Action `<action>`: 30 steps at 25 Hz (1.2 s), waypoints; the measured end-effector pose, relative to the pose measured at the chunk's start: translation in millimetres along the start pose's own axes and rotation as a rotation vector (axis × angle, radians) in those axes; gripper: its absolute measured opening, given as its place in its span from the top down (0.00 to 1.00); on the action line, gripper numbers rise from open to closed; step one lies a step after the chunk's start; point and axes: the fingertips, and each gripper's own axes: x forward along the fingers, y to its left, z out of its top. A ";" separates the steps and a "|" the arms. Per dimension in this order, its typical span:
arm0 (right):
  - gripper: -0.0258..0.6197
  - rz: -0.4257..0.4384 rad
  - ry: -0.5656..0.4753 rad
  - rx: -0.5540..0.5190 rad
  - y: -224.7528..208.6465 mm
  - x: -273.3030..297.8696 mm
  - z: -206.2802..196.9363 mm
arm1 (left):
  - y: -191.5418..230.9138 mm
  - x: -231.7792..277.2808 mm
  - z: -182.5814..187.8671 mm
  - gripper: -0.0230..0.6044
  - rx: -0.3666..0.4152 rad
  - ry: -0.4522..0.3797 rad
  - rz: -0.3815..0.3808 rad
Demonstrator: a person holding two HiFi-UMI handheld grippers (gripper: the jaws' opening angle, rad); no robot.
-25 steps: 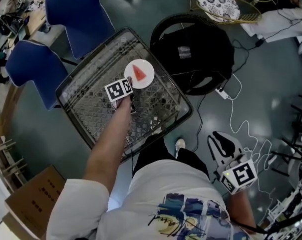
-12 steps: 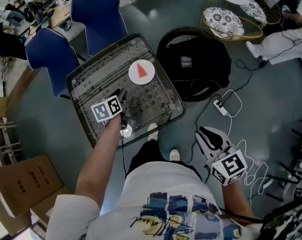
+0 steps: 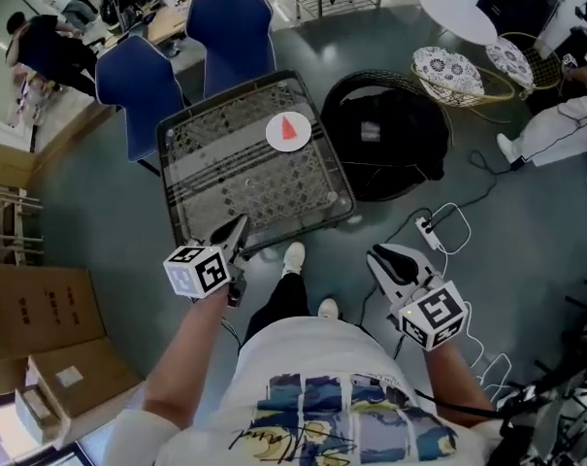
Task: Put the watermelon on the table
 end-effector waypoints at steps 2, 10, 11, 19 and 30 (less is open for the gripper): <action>0.87 0.039 -0.002 -0.027 12.3 -8.8 -1.3 | -34.0 -27.0 -10.3 0.95 0.038 -0.014 -0.045; 0.89 0.123 -0.029 -0.120 59.6 -37.9 13.4 | -158.7 -103.2 -41.0 0.95 0.262 0.007 -0.234; 0.89 0.126 -0.028 -0.129 63.4 -40.9 13.4 | -169.5 -108.7 -42.2 0.95 0.263 0.003 -0.257; 0.90 0.141 -0.050 -0.150 92.4 -60.3 15.0 | -214.4 -140.6 -35.5 0.95 0.269 -0.043 -0.314; 0.91 0.178 -0.059 -0.215 119.6 -65.3 21.4 | -231.4 -150.7 -46.9 0.95 0.284 -0.054 -0.342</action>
